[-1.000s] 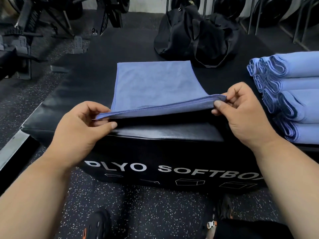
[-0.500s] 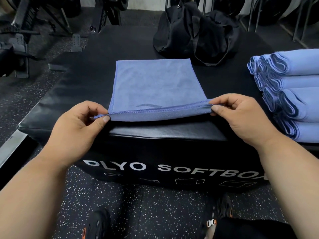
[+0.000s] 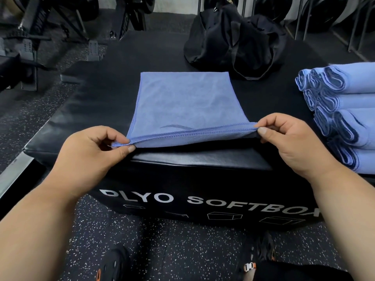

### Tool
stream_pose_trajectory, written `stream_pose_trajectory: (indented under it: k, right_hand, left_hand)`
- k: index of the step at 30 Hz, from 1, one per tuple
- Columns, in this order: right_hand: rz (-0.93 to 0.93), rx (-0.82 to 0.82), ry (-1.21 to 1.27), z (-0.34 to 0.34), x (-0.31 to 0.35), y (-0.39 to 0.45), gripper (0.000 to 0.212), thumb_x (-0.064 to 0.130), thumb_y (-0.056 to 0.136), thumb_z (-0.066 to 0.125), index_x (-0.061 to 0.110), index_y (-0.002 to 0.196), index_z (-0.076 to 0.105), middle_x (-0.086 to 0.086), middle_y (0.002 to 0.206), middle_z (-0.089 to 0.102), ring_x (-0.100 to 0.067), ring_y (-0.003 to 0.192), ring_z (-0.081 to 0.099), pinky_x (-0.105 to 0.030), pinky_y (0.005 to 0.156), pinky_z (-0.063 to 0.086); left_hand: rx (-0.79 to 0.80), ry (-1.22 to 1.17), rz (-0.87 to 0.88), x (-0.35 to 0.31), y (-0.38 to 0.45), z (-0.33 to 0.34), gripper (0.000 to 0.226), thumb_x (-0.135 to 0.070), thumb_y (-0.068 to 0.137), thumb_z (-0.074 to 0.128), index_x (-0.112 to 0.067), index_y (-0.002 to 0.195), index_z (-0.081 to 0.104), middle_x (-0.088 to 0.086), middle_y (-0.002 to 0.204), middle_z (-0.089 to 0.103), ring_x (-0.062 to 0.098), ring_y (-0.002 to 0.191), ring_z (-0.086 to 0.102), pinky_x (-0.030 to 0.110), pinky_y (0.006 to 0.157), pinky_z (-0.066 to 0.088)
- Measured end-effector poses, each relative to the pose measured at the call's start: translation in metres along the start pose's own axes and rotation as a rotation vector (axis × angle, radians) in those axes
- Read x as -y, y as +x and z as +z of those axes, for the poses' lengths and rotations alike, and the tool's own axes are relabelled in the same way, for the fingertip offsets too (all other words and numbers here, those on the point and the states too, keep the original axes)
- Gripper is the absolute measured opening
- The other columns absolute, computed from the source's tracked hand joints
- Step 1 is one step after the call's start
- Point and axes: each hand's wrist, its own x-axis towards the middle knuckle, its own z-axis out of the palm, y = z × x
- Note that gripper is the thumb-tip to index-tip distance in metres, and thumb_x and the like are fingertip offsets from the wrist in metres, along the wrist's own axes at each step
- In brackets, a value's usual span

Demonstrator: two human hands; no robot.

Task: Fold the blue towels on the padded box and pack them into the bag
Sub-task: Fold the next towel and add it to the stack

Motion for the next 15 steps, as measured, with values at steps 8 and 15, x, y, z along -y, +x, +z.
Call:
stream_pose_trajectory:
  k: [8, 15]
  right_hand:
    - [-0.02, 0.001, -0.071, 0.001, -0.004, 0.002, 0.03, 0.009, 0.104, 0.062, 0.037, 0.095, 0.067, 0.002, 0.08, 0.065, -0.014, 0.078, 0.059, -0.033, 0.086, 0.046]
    - [-0.054, -0.048, -0.153, 0.007, 0.008, -0.005, 0.029, 0.012, 0.107, 0.055, 0.038, 0.107, 0.067, 0.001, 0.084, 0.073, -0.018, 0.08, 0.073, -0.033, 0.09, 0.052]
  left_hand:
    - [0.053, -0.114, 0.031, -0.002, 0.005, -0.003, 0.028, -0.034, 0.076, 0.084, -0.038, 0.103, 0.077, -0.011, 0.079, 0.066, 0.011, 0.074, 0.055, 0.018, 0.073, 0.048]
    - [0.081, 0.058, 0.057, -0.012, 0.001, -0.007, 0.015, -0.027, 0.094, 0.078, -0.041, 0.099, 0.08, -0.012, 0.096, 0.073, 0.011, 0.09, 0.069, 0.025, 0.085, 0.053]
